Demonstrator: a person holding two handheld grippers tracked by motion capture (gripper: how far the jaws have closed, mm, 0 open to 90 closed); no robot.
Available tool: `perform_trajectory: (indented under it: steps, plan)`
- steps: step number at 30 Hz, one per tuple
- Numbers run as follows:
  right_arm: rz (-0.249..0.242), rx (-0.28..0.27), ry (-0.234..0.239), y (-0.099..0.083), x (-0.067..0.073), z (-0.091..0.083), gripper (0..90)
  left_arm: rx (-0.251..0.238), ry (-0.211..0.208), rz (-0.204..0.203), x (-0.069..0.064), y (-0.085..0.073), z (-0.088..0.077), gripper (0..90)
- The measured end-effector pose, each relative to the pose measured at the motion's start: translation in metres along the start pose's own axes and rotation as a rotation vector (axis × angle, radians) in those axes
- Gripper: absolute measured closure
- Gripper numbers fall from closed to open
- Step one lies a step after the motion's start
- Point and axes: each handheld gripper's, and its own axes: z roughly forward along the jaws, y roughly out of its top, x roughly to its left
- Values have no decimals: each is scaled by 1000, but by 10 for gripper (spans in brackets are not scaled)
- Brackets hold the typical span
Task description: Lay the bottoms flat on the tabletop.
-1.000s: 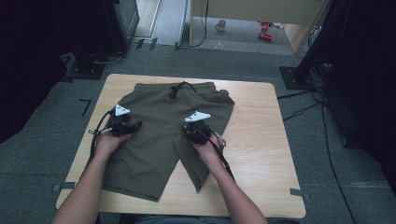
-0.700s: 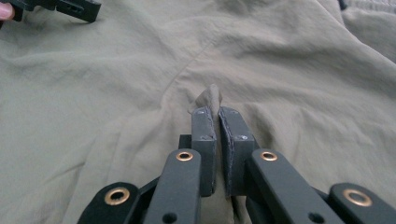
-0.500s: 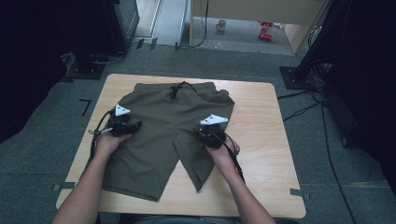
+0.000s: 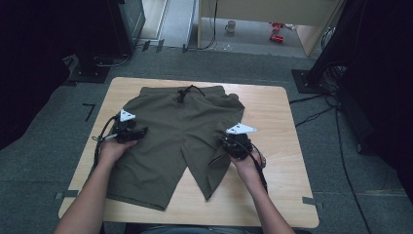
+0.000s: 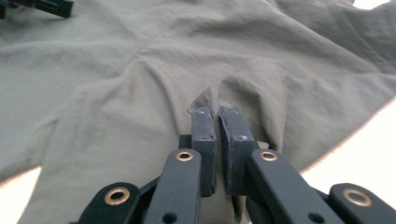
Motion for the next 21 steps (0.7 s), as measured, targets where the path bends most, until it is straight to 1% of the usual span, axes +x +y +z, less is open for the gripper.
perform_trajectory:
  steps: [9,10,15,19,21]
  plan:
    - [36,-6,-53,-17,-21,-23,853,0,5,-2,-1,-1,-1,401]
    - [37,-3,-62,-21,-24,-26,853,0,5,-2,-1,-1,-1,401]
    - [75,10,-99,-36,-38,-38,853,2,4,-2,-1,-2,-2,401]
    - [91,24,-133,-51,-48,-48,853,1,4,-3,-1,-2,-2,401]
    - [107,34,-147,-59,-54,-53,853,1,4,-3,-1,-2,-3,401]
